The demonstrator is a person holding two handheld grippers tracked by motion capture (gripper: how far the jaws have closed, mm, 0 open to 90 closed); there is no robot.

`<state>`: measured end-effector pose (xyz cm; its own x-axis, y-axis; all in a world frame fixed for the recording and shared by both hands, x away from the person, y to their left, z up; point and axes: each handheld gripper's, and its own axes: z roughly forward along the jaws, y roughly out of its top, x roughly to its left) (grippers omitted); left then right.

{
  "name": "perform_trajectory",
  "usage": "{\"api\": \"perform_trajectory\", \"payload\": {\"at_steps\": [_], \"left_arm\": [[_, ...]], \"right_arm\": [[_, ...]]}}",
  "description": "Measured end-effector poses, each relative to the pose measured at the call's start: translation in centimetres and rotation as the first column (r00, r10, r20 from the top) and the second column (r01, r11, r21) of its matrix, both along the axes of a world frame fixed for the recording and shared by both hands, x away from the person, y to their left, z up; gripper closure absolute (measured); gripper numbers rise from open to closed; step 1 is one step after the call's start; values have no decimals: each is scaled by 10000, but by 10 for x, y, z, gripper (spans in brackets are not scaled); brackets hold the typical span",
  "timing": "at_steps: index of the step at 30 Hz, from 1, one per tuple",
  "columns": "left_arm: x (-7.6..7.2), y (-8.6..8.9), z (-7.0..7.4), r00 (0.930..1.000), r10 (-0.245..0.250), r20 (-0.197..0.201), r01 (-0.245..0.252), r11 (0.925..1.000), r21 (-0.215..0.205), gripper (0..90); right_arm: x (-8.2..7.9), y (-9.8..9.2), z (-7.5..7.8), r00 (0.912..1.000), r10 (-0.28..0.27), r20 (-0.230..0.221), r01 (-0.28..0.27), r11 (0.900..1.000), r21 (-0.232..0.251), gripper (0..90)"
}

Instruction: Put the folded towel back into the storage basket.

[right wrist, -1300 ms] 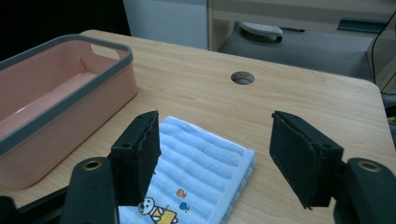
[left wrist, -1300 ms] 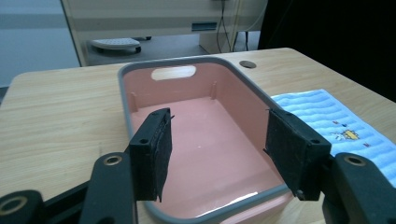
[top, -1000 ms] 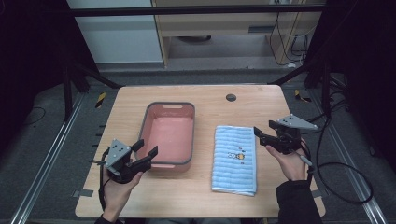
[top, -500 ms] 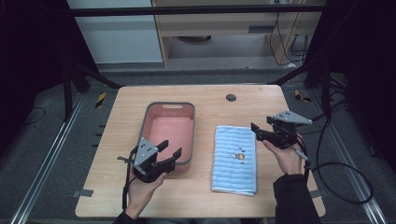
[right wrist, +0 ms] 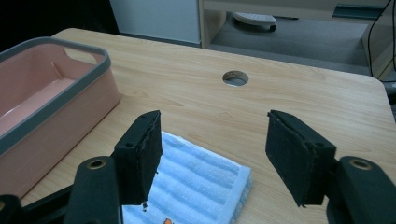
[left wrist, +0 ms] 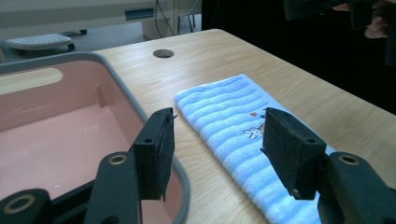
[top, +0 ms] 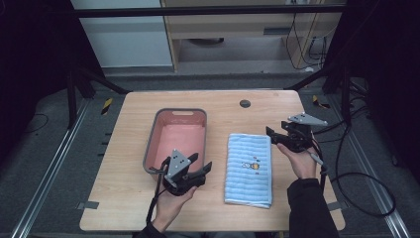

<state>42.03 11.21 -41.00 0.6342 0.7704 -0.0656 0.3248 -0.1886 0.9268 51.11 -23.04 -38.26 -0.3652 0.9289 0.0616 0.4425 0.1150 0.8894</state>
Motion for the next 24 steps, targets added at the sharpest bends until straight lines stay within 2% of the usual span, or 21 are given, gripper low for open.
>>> {"api": "perform_trajectory", "payload": {"at_steps": [6, 16, 18, 24], "left_arm": [[1, -15, -7, 9997, -209, -93, 210, 9996, 201, 430], [1, -32, -21, 9987, -401, -316, 414, 9983, 406, 447], [0, -35, -25, 9987, -415, -309, 432, 9975, 553, 452], [-1, -44, -35, 9973, -518, -527, 554, 9961, 691, 465]], "right_arm": [[6, -1, -4, 9999, -103, -1, 103, 9999, 81, 355], [16, -3, -11, 9999, -167, 3, 167, 9998, -132, 357], [19, -3, -15, 9998, -136, -111, 133, 9995, -297, 358], [26, -4, -27, 9987, -212, -467, 200, 9994, -275, 367]]}}
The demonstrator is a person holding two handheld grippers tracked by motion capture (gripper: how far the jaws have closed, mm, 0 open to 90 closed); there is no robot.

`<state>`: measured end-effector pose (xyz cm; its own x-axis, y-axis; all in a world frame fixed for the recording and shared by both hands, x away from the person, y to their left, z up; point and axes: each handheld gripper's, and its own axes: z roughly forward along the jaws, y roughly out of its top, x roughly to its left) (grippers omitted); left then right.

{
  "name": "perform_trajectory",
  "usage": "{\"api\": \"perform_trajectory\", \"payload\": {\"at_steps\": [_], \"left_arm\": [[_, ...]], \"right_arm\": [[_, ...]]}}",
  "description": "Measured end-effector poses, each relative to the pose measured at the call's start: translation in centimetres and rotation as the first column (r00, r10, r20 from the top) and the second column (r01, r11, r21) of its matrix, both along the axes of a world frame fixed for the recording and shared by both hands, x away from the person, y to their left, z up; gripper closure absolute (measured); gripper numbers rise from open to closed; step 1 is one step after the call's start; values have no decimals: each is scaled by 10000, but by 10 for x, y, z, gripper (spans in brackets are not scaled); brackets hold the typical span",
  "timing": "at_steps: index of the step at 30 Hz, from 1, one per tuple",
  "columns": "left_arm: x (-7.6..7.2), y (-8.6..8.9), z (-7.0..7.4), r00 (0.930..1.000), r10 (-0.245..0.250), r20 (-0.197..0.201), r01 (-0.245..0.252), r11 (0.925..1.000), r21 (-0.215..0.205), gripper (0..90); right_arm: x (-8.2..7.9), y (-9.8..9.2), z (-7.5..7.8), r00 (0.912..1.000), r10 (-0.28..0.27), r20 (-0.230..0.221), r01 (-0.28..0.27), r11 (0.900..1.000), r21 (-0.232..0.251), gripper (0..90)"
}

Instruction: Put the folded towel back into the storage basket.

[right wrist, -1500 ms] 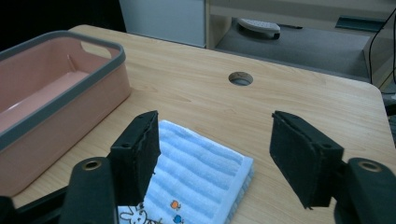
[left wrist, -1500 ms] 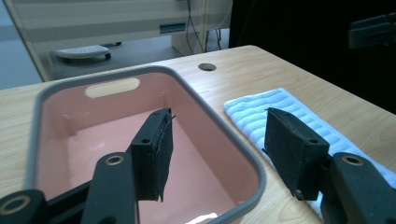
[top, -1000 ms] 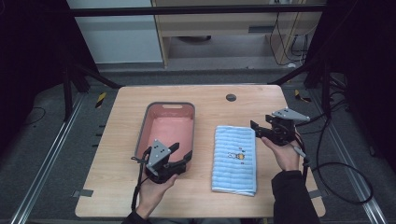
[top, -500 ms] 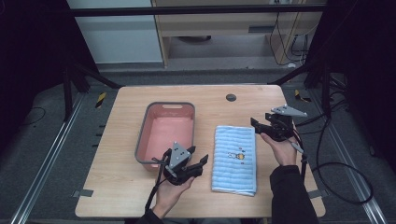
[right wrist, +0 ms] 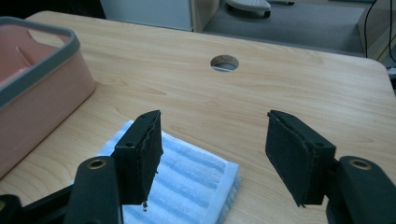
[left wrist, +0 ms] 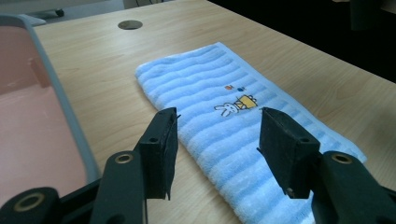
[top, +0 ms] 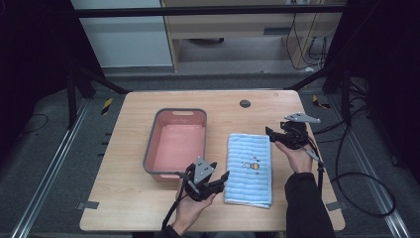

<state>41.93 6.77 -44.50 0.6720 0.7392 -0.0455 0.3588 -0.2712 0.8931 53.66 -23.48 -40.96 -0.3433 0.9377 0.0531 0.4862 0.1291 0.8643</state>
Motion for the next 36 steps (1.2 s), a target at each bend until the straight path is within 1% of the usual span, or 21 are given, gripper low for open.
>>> {"api": "perform_trajectory", "payload": {"at_steps": [1, 3, 4, 5, 8, 11, 13, 14, 16, 20, 23, 24, 26, 27, 29, 30, 31, 32, 33, 34, 36], "left_arm": [[0, -2, -2, 10000, -32, -10, 33, 10000, 50, 465], [-1, -5, -5, 9999, -91, -55, 92, 9998, 158, 470], [-1, -8, -9, 9998, -129, -142, 132, 9997, 192, 471], [-1, -8, -9, 9998, -129, -142, 132, 9997, 192, 474], [-2, -12, -15, 9995, -196, -230, 205, 9990, 399, 476], [-1, -15, -21, 9989, -267, -374, 282, 9988, 390, 481], [0, -17, -25, 9987, -331, -378, 349, 9983, 466, 484], [-1, -17, -27, 9988, -278, -411, 301, 9980, 560, 487], [-2, -18, -30, 9987, -198, -464, 230, 9973, 695, 490], [-2, -19, -36, 9974, -71, -720, 127, 9969, 770, 503], [0, -20, -41, 9965, -25, -834, 101, 9959, 904, 510], [0, -20, -43, 9965, -2, -841, 83, 9954, 952, 513], [1, -20, -46, 9959, 46, -899, 42, 9952, 978, 513], [2, -20, -47, 9954, 63, -953, 33, 9950, 1000, 514], [2, -20, -49, 9949, 94, -1005, 13, 9944, 1059, 514], [3, -21, -51, 9945, 117, -1044, -4, 9942, 1072, 515], [3, -21, -52, 9940, 119, -1087, -4, 9945, 1046, 515], [3, -21, -54, 9936, 94, -1123, 26, 9944, 1059, 515], [4, -22, -55, 9939, 106, -1102, 16, 9939, 1099, 515], [4, -22, -56, 9936, 134, -1118, 0, 9930, 1183, 515], [5, -23, -59, 9925, 118, -1220, 22, 9935, 1136, 515]], "right_arm": [[0, 0, 0, 10000, 0, 0, 0, 10000, 0, 367], [2, 0, -6, 9999, -6, -150, 5, 10000, -42, 373], [2, 0, -8, 9998, -10, -194, 10, 10000, -35, 376], [3, -1, -10, 9997, -11, -230, 11, 10000, -35, 380], [5, -1, -15, 9992, -57, -392, 56, 10000, -40, 393], [6, -1, -18, 9989, -30, -462, 27, 10000, -45, 409], [6, -1, -21, 9987, -28, -517, 22, 9999, -122, 425], [7, -1, -25, 9985, -67, -538, 60, 9999, -131, 434], [7, -2, -26, 9985, -91, -540, 84, 9999, -133, 440], [8, -1, -30, 9979, -90, -640, 79, 9998, -166, 450], [10, 3, -34, 9973, -21, -734, 4, 9997, -227, 450], [12, 5, -38, 9964, -21, -844, -4, 9996, -294, 450], [13, 6, -40, 9964, -44, -851, 23, 9997, -258, 453], [13, 5, -46, 9951, -71, -991, 48, 9997, -233, 457], [14, 5, -49, 9943, -86, -1061, 61, 9997, -244, 458], [13, 5, -54, 9926, -91, -1208, 71, 9998, -168, 462], [14, 4, -56, 9923, -101, -1235, 67, 9996, -278, 463], [14, 4, -56, 9923, -101, -1235, 67, 9996, -278, 463], [15, 3, -60, 9907, -111, -1357, 64, 9994, -353, 467], [15, 4, -61, 9911, -158, -1323, 120, 9995, -295, 473], [15, 3, -63, 9905, -136, -1366, 105, 9997, -233, 477]]}}
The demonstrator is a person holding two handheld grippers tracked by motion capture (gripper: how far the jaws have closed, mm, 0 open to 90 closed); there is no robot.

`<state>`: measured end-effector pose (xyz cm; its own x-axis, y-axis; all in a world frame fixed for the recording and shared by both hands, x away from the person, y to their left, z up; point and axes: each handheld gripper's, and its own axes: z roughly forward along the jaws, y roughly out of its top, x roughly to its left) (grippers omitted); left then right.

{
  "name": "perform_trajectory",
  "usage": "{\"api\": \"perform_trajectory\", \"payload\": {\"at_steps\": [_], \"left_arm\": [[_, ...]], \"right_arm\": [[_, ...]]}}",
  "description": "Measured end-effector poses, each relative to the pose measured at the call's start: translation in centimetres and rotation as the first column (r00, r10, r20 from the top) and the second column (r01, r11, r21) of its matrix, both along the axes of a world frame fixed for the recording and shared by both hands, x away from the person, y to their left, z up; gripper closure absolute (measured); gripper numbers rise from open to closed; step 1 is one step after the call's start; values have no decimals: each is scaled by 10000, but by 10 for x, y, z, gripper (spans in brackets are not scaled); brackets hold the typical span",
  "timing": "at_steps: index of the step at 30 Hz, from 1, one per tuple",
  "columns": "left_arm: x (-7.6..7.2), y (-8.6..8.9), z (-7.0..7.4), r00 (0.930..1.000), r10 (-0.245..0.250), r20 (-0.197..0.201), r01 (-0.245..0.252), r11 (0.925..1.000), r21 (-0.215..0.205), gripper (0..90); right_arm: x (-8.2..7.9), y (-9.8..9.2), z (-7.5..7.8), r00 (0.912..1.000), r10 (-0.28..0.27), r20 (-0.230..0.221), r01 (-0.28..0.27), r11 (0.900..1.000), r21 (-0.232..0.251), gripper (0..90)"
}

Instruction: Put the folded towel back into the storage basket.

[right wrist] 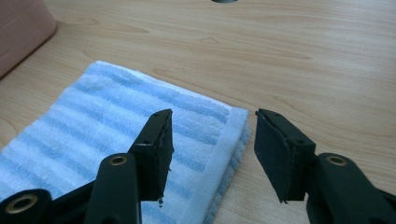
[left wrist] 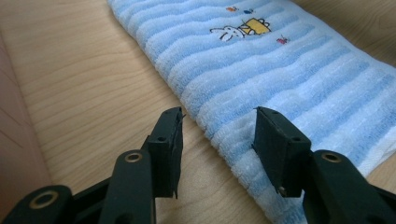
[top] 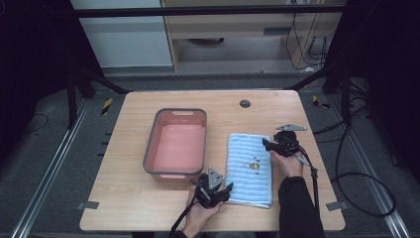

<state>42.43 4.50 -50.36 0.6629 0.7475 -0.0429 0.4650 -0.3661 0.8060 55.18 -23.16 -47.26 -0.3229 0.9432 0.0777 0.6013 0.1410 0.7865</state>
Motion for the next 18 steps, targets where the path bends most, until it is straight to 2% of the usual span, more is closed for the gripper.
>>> {"api": "perform_trajectory", "payload": {"at_steps": [9, 16, 18], "left_arm": [[2, -2, -3, 9998, -21, -202, 25, 9997, 222, 517], [1, -6, -3, 9998, 91, -161, -84, 9989, 458, 530], [1, -6, -4, 9994, 160, -292, -150, 9992, 358, 544]], "right_arm": [[1, 1, -19, 9981, 15, -608, -18, 10000, -53, 500], [2, 5, -24, 9973, 167, -712, -182, 9996, -196, 512], [2, 5, -25, 9971, 155, -740, -167, 9997, -153, 518]]}}
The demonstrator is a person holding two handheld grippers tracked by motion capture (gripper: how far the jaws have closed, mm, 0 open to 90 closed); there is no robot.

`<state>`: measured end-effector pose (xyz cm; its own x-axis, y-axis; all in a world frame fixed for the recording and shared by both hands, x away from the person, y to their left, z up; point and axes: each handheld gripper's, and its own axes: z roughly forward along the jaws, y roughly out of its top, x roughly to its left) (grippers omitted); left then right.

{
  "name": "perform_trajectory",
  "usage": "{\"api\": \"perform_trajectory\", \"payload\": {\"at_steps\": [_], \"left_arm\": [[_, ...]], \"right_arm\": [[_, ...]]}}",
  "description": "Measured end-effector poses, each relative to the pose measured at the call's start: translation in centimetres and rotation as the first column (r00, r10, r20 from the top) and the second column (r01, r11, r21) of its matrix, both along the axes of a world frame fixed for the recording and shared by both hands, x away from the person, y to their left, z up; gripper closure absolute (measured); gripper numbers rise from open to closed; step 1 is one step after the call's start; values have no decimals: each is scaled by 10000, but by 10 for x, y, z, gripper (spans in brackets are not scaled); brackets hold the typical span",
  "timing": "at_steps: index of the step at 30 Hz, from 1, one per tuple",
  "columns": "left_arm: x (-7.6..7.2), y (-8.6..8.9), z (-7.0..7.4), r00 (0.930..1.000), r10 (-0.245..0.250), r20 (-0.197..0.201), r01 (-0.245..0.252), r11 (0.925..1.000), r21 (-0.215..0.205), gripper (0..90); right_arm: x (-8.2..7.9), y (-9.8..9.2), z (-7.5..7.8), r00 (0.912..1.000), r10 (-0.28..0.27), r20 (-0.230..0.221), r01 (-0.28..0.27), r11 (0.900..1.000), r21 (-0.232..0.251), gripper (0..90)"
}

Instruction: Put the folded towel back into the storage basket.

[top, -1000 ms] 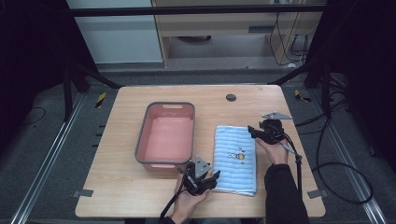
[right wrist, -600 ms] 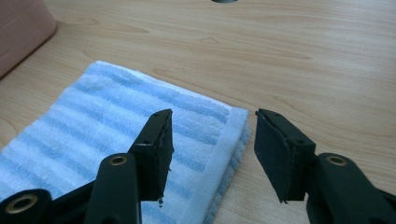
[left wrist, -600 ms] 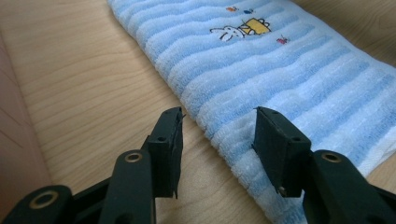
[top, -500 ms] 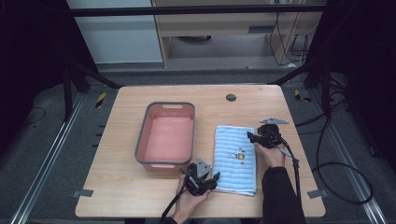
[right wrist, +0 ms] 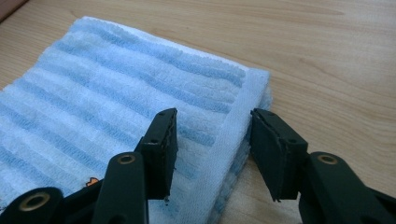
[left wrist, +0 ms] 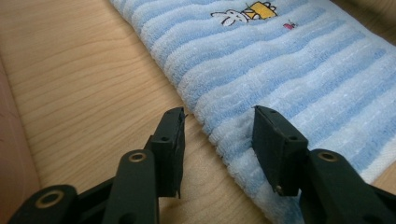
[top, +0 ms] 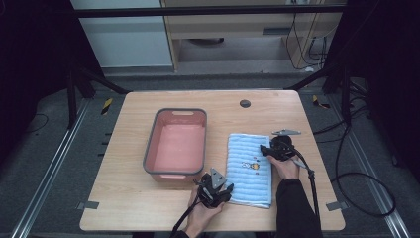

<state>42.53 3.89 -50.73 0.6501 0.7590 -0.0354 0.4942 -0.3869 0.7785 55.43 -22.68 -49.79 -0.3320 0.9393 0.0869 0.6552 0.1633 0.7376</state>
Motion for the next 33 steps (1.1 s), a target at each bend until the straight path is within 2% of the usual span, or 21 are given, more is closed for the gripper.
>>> {"api": "perform_trajectory", "payload": {"at_steps": [3, 7, 9, 16, 21, 27, 33], "left_arm": [[0, 0, 0, 9998, 71, -183, -74, 9998, -162, 578], [0, -1, 0, 9998, 75, -205, -79, 9998, -207, 610], [-1, -2, 0, 9997, 83, -249, -89, 9997, -224, 658], [-1, -5, 2, 9987, 86, -510, -100, 9996, -273, 739], [-2, -6, 2, 9984, 166, -545, -184, 9993, -313, 807], [-2, -5, 2, 9980, 262, -579, -291, 9984, -488, 849], [-2, -2, 3, 9984, 184, -526, -222, 9971, -729, 860]], "right_arm": [[0, 1, -1, 10000, 47, -46, -47, 10000, -47, 529], [0, 1, -3, 9999, 5, -133, -5, 10000, 34, 541], [-1, 0, -4, 10000, 22, -39, -22, 10000, 71, 563], [-2, 1, -4, 9998, 160, -120, -156, 9993, 329, 706], [-3, 1, -4, 9994, 323, -144, -316, 9984, 461, 789], [-4, 1, -2, 9992, 359, -165, -350, 9981, 497, 808], [-7, 0, 6, 9989, 457, 54, -459, 9976, 514, 814]]}}
